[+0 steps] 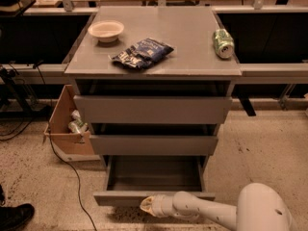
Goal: Close bottom drawer
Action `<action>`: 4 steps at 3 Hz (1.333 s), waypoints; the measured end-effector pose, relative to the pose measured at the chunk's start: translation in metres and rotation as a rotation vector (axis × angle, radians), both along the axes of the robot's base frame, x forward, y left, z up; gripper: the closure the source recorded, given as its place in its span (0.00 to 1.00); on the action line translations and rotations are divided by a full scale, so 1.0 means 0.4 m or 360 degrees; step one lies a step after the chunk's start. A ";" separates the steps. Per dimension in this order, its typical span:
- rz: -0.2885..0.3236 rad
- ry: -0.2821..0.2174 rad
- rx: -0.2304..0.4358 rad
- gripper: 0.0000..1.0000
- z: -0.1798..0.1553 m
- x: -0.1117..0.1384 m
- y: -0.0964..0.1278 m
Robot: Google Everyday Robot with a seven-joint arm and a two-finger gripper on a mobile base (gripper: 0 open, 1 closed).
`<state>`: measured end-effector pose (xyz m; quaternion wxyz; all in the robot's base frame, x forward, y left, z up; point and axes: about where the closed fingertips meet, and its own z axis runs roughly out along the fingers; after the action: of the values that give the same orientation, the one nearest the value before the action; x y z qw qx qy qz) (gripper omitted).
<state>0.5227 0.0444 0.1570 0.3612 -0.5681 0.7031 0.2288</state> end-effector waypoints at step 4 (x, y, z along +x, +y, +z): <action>-0.0127 -0.0221 0.0043 1.00 -0.003 0.177 0.074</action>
Offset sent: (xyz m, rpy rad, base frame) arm 0.1288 0.0417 -0.0079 0.0302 -0.2344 -0.1098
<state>0.5935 0.0741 0.1559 0.4255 -0.5493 0.6954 0.1838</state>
